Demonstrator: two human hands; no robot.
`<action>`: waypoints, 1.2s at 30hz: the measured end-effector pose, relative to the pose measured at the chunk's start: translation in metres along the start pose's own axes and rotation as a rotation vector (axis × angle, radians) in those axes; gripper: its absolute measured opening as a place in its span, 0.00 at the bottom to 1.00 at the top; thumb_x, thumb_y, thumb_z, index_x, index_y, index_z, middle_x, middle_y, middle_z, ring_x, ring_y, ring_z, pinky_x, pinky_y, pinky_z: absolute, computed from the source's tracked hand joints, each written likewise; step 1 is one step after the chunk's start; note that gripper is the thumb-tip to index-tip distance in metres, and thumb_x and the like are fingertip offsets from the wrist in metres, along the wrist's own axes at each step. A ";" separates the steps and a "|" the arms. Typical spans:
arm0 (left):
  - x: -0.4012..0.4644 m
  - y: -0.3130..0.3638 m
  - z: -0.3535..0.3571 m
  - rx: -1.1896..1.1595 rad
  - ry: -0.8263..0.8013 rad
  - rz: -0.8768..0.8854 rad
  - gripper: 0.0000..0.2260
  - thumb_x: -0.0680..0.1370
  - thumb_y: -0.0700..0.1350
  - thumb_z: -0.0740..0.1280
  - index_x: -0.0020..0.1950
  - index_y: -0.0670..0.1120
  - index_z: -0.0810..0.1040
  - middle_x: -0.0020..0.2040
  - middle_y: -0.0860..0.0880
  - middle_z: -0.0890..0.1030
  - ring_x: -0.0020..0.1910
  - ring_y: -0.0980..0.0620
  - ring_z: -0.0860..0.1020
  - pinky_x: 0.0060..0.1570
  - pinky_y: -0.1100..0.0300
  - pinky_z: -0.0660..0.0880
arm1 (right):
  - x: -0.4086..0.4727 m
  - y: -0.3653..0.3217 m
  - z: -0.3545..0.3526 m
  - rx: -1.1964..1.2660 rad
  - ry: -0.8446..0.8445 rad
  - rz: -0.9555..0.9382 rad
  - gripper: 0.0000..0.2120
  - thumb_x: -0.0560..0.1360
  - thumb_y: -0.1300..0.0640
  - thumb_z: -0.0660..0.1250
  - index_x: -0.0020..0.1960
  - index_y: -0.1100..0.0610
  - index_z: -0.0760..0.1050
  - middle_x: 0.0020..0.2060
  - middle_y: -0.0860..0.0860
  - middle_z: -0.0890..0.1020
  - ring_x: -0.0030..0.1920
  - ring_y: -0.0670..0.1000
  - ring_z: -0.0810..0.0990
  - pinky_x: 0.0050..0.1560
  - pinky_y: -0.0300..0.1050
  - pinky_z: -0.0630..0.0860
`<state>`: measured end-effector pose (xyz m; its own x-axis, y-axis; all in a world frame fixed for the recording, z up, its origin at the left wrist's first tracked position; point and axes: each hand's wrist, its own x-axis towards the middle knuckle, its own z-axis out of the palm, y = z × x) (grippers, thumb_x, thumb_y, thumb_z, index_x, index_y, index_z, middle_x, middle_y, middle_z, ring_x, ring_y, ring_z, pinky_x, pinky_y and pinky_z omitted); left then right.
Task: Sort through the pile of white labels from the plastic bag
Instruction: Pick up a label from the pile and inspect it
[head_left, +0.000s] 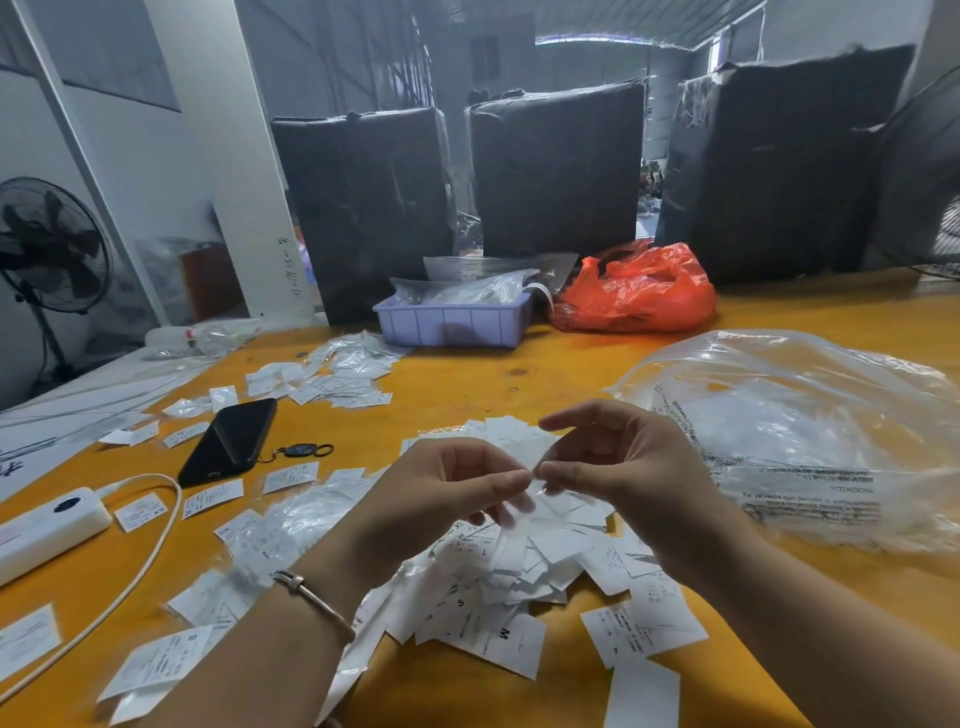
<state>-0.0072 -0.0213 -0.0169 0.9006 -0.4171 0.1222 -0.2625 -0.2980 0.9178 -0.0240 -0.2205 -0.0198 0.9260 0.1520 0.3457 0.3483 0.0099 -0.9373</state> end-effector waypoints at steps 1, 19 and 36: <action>0.000 0.001 0.001 -0.013 -0.003 0.005 0.12 0.73 0.49 0.72 0.48 0.42 0.84 0.43 0.45 0.86 0.39 0.52 0.83 0.40 0.64 0.76 | -0.001 -0.001 0.001 0.000 -0.005 -0.009 0.16 0.66 0.67 0.75 0.52 0.59 0.79 0.36 0.56 0.85 0.36 0.53 0.84 0.38 0.37 0.78; -0.002 0.000 -0.005 -0.088 -0.022 -0.025 0.08 0.70 0.39 0.72 0.46 0.38 0.79 0.46 0.44 0.86 0.44 0.48 0.84 0.47 0.56 0.78 | 0.003 0.001 0.001 0.079 0.047 0.040 0.18 0.68 0.70 0.73 0.55 0.57 0.78 0.36 0.56 0.84 0.36 0.51 0.82 0.38 0.36 0.77; 0.002 -0.005 -0.012 0.017 0.305 -0.116 0.02 0.77 0.37 0.70 0.47 0.38 0.78 0.39 0.45 0.86 0.37 0.50 0.85 0.41 0.58 0.76 | 0.007 0.005 -0.014 -1.109 -0.466 -0.189 0.16 0.67 0.42 0.74 0.53 0.44 0.77 0.51 0.38 0.72 0.55 0.41 0.66 0.53 0.41 0.69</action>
<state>0.0007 -0.0101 -0.0170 0.9864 -0.1043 0.1270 -0.1556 -0.3437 0.9261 -0.0140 -0.2335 -0.0218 0.7854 0.5823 0.2097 0.6189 -0.7449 -0.2494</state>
